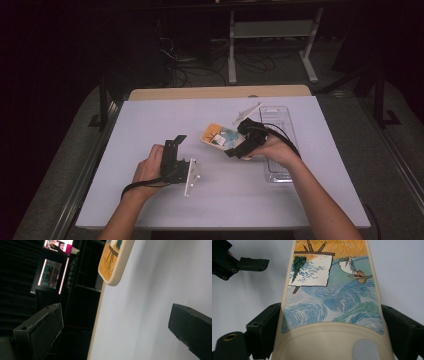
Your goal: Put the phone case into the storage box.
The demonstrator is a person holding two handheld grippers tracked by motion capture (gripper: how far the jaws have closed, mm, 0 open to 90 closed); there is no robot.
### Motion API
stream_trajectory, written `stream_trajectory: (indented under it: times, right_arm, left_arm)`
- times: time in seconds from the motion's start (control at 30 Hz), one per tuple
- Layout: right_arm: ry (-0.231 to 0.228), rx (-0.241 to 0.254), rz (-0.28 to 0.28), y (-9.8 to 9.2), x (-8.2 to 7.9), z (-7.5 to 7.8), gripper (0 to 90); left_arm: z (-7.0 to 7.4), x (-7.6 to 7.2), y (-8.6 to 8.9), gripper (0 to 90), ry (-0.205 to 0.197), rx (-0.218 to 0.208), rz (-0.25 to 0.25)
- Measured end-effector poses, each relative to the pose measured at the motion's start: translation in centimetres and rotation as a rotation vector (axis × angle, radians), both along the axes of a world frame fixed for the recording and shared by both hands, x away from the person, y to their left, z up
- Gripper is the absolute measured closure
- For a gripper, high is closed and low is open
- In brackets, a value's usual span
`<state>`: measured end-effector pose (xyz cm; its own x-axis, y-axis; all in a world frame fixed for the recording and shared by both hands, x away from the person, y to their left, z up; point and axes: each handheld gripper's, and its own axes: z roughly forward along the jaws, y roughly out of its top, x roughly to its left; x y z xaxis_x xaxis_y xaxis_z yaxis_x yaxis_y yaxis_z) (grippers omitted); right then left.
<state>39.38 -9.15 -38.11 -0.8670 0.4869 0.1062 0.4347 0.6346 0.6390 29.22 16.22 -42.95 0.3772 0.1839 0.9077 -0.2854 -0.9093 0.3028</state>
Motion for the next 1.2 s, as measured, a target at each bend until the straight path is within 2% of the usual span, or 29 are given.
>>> stream_trajectory:
  times: [0.1, 0.2, 0.47, 0.63, 0.97, 1.03, 1.07, 1.2]
  right_arm:
    - [0.001, 0.001, -0.002, 0.0, 0.0, 0.0, 10.6]
    - [0.0, 0.001, -0.001, 0.0, 0.0, 0.0, 10.6]
    - [0.0, 0.007, 0.003, 0.1, 0.0, -0.1, 10.6]
    - [0.002, 0.015, 0.012, 0.5, -0.1, -0.1, 10.6]
    - [0.012, 0.036, 0.034, 1.0, -0.3, -0.2, 10.6]
    - [-0.008, 0.03, 0.057, 1.0, -0.2, -0.4, 10.6]
    - [0.003, 0.036, 0.052, 1.1, -0.3, -0.4, 10.6]
    - [-0.004, 0.033, 0.068, 1.4, -0.4, -0.5, 10.6]
  left_arm:
    - [0.0, -0.1, -0.1, 0.0, -0.028, 0.012, -0.003]
    - [-0.2, -0.1, -0.1, 0.0, -0.039, 0.038, -0.011]
    - [-0.5, -0.4, -0.4, 0.0, -0.104, 0.054, -0.034]
    - [-0.8, -0.6, -0.8, 0.0, -0.158, 0.066, -0.04]
    - [-1.3, -0.8, -1.6, 0.0, -0.191, 0.089, -0.067]
    - [-1.3, -0.8, -1.7, 0.0, -0.194, 0.091, -0.068]
    - [-1.4, -0.9, -1.7, 0.0, -0.197, 0.09, -0.066]
    - [-1.4, -0.9, -1.8, 0.0, -0.209, 0.092, -0.064]
